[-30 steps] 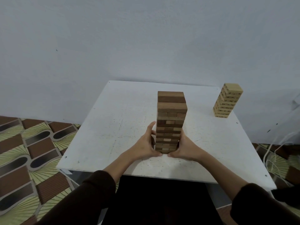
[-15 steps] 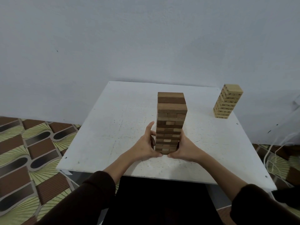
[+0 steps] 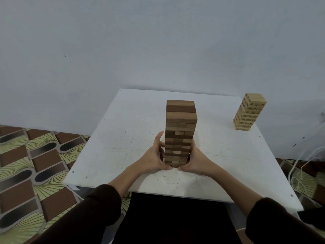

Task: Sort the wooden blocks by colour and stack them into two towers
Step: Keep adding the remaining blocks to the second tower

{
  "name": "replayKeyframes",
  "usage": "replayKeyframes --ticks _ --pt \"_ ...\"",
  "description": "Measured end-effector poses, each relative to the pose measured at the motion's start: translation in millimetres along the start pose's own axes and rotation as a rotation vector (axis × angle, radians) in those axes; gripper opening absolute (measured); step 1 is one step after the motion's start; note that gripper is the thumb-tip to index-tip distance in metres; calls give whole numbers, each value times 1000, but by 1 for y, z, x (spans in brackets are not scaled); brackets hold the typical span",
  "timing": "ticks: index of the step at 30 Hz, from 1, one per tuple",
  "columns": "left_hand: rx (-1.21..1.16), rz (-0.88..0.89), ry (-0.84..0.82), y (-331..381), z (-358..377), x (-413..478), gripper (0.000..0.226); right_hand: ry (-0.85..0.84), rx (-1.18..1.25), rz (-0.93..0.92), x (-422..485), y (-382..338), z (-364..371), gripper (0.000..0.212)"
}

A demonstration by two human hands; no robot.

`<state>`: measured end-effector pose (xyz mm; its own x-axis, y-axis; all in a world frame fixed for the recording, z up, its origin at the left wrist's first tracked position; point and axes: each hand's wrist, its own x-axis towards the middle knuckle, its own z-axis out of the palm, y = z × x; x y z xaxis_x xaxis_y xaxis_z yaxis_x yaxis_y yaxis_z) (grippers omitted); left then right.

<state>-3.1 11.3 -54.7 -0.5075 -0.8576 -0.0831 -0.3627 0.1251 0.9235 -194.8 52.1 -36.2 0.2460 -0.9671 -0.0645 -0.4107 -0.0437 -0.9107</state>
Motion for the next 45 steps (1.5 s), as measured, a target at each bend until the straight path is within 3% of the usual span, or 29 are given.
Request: replayKeyframes --ticks 31,45 --pt "14 -42 9 -25 -115 114 109 11 48 -6 176 2 -1 102" --pt "-4 -35 7 -35 -133 139 105 51 92 -46 205 -3 2 98"
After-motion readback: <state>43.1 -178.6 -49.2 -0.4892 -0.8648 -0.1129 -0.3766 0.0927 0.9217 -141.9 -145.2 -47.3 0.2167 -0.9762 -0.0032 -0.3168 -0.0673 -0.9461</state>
